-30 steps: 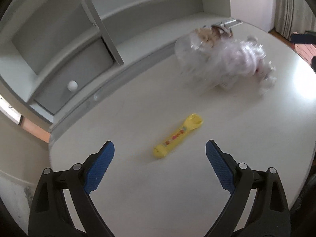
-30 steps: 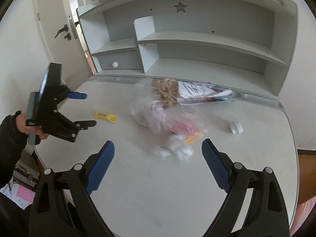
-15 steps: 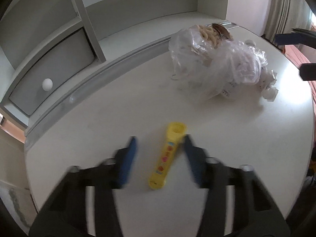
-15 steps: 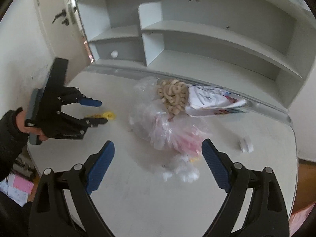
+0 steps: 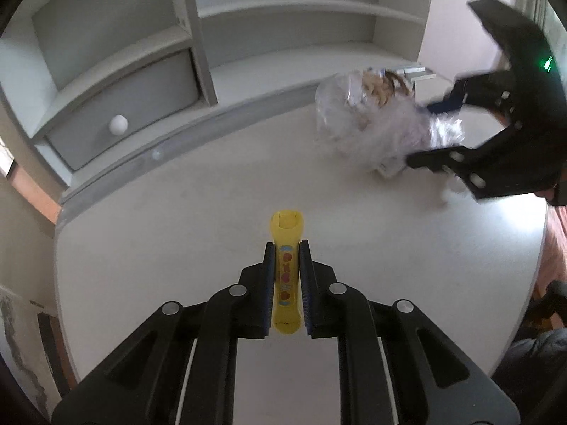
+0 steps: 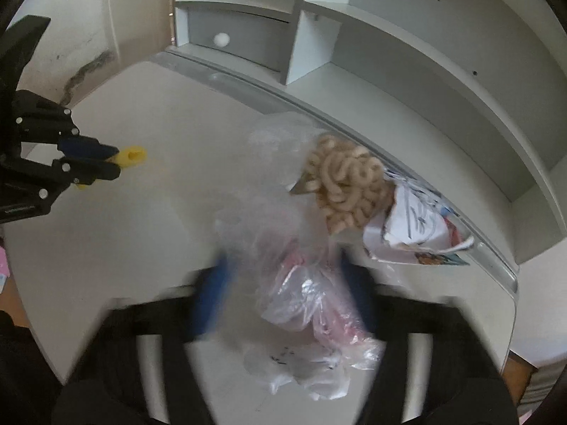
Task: Collect trash
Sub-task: 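Grasp the clear plastic bag with the right tool, then carry the yellow toy and plastic bag to the bin and open both tools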
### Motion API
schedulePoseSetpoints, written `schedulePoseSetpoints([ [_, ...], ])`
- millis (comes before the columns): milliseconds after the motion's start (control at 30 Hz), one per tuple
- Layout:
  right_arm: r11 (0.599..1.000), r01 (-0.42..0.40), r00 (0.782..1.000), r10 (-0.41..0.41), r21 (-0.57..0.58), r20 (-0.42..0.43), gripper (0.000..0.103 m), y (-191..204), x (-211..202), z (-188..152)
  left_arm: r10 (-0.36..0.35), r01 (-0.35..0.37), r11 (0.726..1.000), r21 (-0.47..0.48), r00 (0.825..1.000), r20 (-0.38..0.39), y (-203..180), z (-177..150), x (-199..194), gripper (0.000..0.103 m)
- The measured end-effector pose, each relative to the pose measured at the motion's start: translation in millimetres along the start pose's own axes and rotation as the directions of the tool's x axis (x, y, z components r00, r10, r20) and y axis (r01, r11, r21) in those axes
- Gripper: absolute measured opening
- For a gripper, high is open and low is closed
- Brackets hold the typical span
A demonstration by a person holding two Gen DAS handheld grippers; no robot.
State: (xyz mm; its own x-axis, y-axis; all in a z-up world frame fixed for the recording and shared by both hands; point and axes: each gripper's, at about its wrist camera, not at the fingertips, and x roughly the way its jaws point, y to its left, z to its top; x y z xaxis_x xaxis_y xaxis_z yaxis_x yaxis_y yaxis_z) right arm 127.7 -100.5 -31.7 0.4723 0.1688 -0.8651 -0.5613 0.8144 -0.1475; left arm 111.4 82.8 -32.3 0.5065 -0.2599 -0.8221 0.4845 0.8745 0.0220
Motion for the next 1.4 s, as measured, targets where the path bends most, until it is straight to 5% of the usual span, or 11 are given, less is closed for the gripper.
schedulePoseSetpoints([
  [333, 0.979, -0.134, 0.974, 0.102, 0.152, 0.202, 0.031, -31, -79, -11, 0.010, -0.006, 0.999, -0.047, 0.996, 0.086, -20, 22, -35, 0.012],
  [633, 0.905, -0.067, 0.955, -0.063, 0.421, 0.289, 0.031, -101, -148, -121, -0.068, 0.053, 0.996, 0.076, 0.977, 0.204, -120, 63, -47, 0.012],
  [767, 0.805, 0.008, 0.948, -0.195, 0.593, 0.251, 0.031, -138, -181, -212, -0.198, 0.159, 0.971, 0.180, 0.955, 0.222, -205, 78, -45, 0.012],
  [1000, 0.566, 0.176, 0.924, -0.378, 0.805, 0.064, 0.031, -179, -220, -383, -0.425, 0.350, 0.865, 0.360, 0.892, 0.153, -376, 87, -22, 0.012],
  [1267, 0.301, 0.247, 0.919, -0.374, 0.921, -0.125, 0.031, -198, -226, -562, -0.594, 0.539, 0.704, 0.463, 0.804, -0.032, -542, 60, 23, 0.012],
  [1400, 0.236, 0.246, 0.931, -0.328, 0.940, -0.161, 0.031, -201, -212, -613, -0.603, 0.587, 0.643, 0.492, 0.784, -0.147, -595, 42, 52, 0.012],
])
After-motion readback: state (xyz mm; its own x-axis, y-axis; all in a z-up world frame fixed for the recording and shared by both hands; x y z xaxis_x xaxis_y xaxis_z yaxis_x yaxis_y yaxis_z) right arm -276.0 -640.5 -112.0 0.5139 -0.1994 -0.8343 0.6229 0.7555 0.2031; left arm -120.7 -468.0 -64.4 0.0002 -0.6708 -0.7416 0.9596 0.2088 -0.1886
